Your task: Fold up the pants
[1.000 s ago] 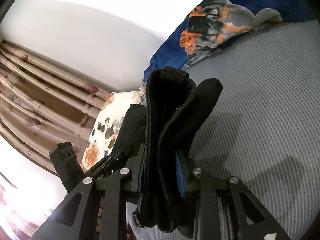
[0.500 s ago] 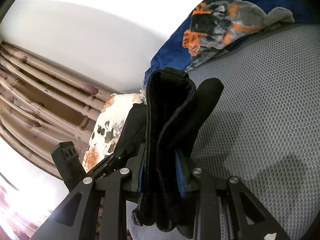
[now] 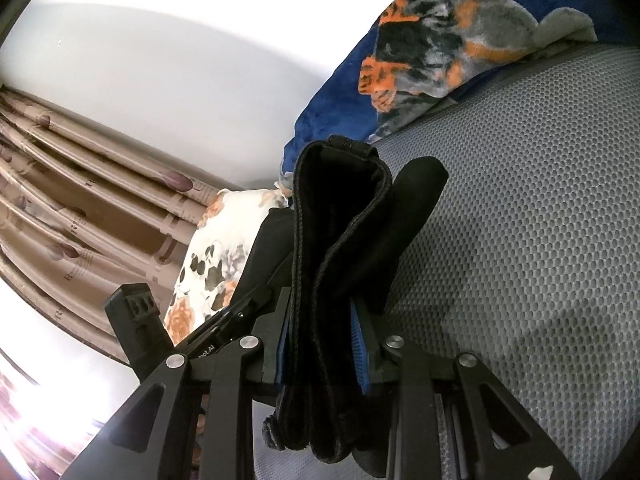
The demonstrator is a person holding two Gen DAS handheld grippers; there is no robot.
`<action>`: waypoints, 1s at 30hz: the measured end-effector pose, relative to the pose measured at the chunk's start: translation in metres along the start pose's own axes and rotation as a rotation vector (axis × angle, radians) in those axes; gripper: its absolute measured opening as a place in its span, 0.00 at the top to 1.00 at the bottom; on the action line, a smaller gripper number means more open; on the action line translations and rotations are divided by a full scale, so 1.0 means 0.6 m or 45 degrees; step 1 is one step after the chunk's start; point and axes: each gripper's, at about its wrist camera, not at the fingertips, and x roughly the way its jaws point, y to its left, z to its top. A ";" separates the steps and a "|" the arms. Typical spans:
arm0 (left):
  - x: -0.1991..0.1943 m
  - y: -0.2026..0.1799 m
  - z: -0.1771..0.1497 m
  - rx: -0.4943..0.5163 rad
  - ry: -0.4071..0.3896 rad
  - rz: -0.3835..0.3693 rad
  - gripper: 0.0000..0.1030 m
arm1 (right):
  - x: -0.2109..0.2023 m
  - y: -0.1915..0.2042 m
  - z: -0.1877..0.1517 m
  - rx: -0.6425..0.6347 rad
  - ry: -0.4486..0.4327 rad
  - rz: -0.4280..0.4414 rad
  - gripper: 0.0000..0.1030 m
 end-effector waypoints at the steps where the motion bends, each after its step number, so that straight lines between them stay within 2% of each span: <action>1: 0.004 0.002 0.002 -0.003 0.001 0.002 0.82 | 0.000 -0.001 0.001 -0.001 0.000 0.000 0.75; 15: 0.040 0.026 0.001 -0.033 0.026 0.022 0.82 | 0.005 -0.020 0.012 0.023 -0.010 0.010 0.75; 30: 0.059 0.051 -0.011 -0.070 0.055 0.045 0.81 | -0.009 -0.060 0.000 0.066 -0.007 -0.046 0.77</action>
